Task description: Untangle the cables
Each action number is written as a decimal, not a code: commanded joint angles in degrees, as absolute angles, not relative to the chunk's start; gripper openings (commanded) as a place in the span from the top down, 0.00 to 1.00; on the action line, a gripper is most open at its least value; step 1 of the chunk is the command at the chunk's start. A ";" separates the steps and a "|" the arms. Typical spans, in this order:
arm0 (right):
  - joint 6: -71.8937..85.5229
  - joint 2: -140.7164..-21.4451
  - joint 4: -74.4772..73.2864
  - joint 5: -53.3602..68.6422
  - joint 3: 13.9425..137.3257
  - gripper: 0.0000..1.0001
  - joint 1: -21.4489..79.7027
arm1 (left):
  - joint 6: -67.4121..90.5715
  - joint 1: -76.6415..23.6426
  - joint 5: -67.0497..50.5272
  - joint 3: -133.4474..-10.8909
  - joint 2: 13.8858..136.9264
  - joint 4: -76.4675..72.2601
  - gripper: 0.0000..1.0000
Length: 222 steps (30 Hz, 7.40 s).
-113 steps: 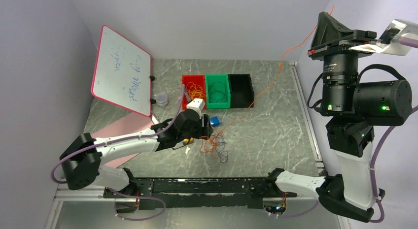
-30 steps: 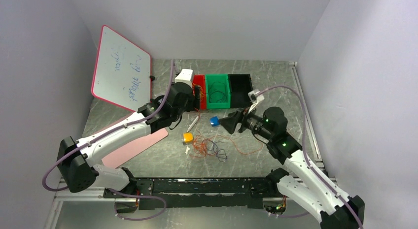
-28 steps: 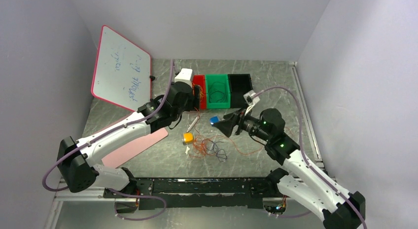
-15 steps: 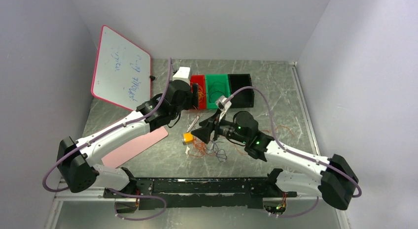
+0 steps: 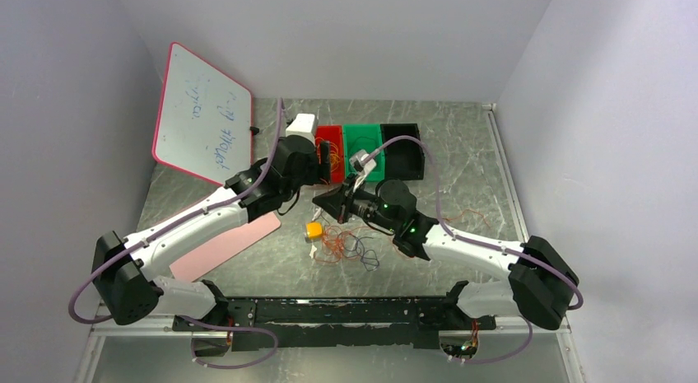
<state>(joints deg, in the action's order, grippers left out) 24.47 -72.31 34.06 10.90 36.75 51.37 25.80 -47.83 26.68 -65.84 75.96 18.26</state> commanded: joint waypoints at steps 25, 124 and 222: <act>25.89 -74.20 -1.15 -4.05 41.71 0.63 53.26 | 26.35 -36.82 18.39 -61.35 67.88 19.34 0.20; 34.73 -47.14 -29.96 -43.67 81.04 1.00 38.08 | 34.97 -62.05 16.70 -50.37 99.96 4.58 0.60; 8.53 -82.02 -28.41 -26.33 105.45 1.00 24.30 | 21.62 -42.08 1.49 -52.70 67.06 12.14 0.29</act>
<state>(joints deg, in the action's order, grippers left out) 9.76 -80.40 -29.67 -28.82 102.74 26.48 23.33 -43.35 3.09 -50.98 68.07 10.26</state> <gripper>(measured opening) 0.009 0.710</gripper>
